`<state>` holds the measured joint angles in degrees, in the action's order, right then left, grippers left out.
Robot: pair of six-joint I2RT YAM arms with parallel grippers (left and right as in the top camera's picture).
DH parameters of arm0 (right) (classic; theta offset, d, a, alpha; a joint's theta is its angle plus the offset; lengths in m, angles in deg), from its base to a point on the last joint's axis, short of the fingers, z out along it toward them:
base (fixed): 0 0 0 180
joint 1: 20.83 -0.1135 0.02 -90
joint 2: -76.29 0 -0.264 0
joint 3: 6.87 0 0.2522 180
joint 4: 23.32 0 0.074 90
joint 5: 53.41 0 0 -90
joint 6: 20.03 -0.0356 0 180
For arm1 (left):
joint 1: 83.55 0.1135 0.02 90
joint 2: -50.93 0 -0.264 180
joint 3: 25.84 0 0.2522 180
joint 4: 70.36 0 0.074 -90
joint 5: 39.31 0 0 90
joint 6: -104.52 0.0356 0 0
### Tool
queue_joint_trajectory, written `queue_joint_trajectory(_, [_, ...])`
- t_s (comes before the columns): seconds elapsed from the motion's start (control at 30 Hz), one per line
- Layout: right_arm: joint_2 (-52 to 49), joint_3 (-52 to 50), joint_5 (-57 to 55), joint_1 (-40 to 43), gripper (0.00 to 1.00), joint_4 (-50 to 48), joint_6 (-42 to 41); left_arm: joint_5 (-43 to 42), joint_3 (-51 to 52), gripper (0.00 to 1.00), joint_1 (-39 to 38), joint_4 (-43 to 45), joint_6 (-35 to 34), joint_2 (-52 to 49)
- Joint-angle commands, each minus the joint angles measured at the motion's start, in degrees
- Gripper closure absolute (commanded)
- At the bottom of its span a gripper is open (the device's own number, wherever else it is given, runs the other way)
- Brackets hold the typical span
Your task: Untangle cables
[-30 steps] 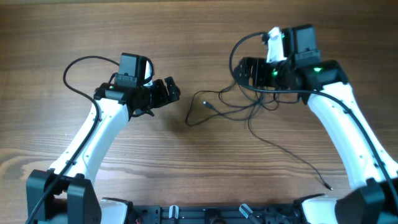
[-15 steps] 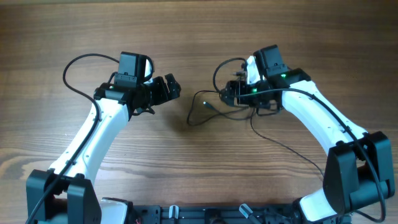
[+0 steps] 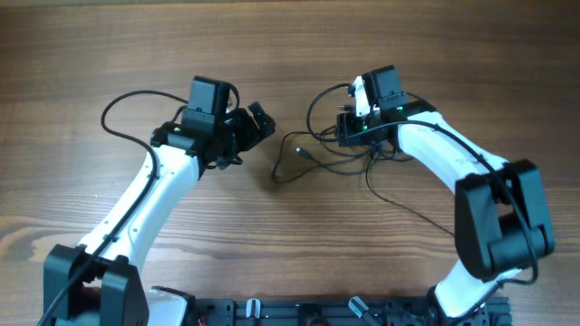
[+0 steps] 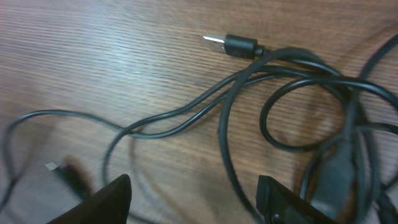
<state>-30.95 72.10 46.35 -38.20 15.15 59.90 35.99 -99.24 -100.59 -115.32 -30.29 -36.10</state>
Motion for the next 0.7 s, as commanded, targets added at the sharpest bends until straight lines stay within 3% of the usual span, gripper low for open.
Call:
queue_joint_trajectory(0.0, [-4.5, -0.5, -1.2, 0.0, 0.55, -1.7, 0.9, 3.0, -0.2, 0.00, -2.4, 0.2, -2.2, -0.4])
queue_joint_trajectory(0.07, [-5.4, -0.5, 0.0, 0.0, 0.94, -1.5, 0.6, 3.0, -0.2, 0.00, -3.3, 0.2, -2.4, -0.4])
queue_joint_trajectory(0.17, [-5.0, 0.3, 6.1, 0.0, 0.96, -1.3, -1.0, 3.7, -0.2, 0.02, -3.9, -0.6, -4.5, -0.4])
queue_joint_trajectory(0.3, [-2.5, 5.7, 22.6, 0.0, 0.96, -1.1, -2.9, 9.3, -0.2, 0.00, -1.0, -4.6, -8.4, -0.4])
queue_joint_trajectory(0.5, [5.5, 16.7, 31.4, -0.1, 0.96, 0.5, -5.1, -2.6, -0.2, 0.00, 11.3, -9.4, -7.0, -0.3])
queue_joint_trajectory(0.53, [7.1, 17.8, 32.0, -0.2, 0.96, 0.6, -5.1, -7.8, -0.2, 0.00, 12.9, -8.2, -3.7, -0.3])
queue_joint_trajectory(0.6, [10.7, 19.1, 32.1, -0.5, 0.95, 0.6, -5.0, -28.1, -0.2, 0.00, 15.3, -1.4, 12.6, -0.3])
queue_joint_trajectory(0.67, [12.6, 19.1, 32.5, -0.5, 0.96, 1.1, -5.2, -39.8, -0.2, 0.00, 15.4, 1.9, 22.4, -0.3])
